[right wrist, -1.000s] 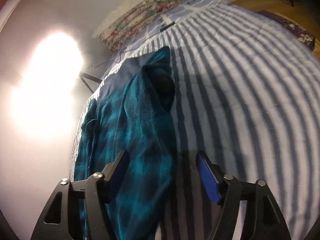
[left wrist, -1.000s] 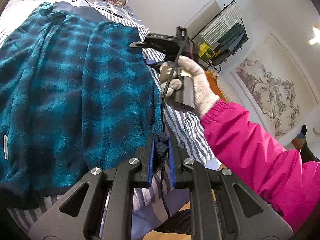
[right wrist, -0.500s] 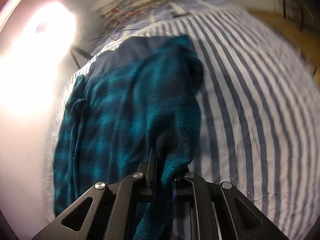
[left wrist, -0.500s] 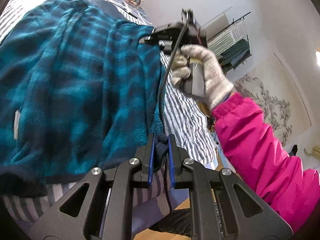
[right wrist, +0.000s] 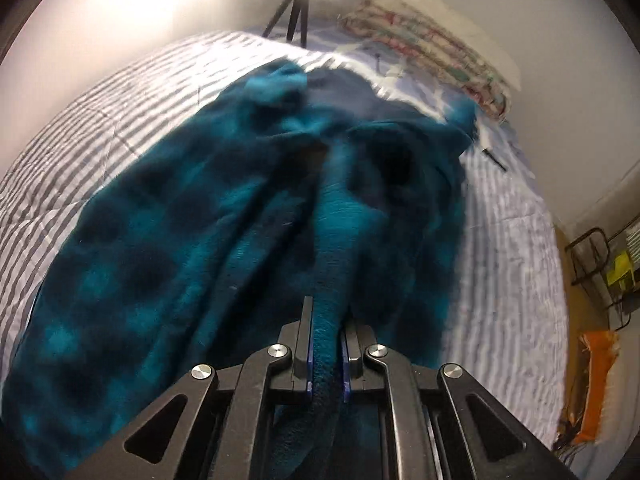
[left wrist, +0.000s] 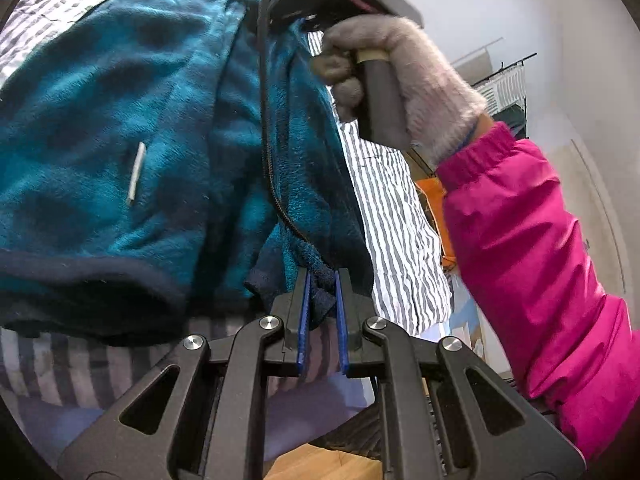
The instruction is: Fold large clothes
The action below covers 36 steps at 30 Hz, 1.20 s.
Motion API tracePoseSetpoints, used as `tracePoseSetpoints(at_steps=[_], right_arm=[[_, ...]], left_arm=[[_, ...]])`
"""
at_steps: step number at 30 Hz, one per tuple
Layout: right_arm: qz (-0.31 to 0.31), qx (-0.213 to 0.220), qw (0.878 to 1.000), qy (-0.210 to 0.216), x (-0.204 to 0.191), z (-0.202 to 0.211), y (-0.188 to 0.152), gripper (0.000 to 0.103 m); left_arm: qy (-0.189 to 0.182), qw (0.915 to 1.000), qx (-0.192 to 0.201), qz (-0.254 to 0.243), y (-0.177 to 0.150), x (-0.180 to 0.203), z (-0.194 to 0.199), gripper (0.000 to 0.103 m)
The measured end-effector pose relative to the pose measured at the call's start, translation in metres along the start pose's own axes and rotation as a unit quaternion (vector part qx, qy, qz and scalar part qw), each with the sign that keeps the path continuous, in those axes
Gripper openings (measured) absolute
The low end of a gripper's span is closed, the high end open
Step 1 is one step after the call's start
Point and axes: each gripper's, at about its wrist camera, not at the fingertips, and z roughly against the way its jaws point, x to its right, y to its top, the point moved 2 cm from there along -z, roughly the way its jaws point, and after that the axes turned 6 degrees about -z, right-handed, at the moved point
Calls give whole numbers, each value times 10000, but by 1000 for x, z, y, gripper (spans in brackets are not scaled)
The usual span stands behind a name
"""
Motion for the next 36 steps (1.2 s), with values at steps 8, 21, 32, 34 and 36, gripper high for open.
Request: tracePoseSetpoints(at_steps=[8,21,32,34,36], right_arm=[[-571,-184,9971,477,10,-27,0,7],[-1625,313,9592,2294,74,64,-32,32],[-1269,-302,9535,2717,41,101,-173,32],[-1117,-541,9553,2684,24,88,-190,32],[-967,-716,9558,2681,9,82,-206,32]], left_arm=[[37,9999,105,82,-3,-2,14,9],[126,9997,166,99,-17,-7,43,8],[484,9987,95,83,-33,-16,47,6],[499,9987,58,30,-38,-13,53,6],[511,9986,56,-113,-42,-6,62,6]])
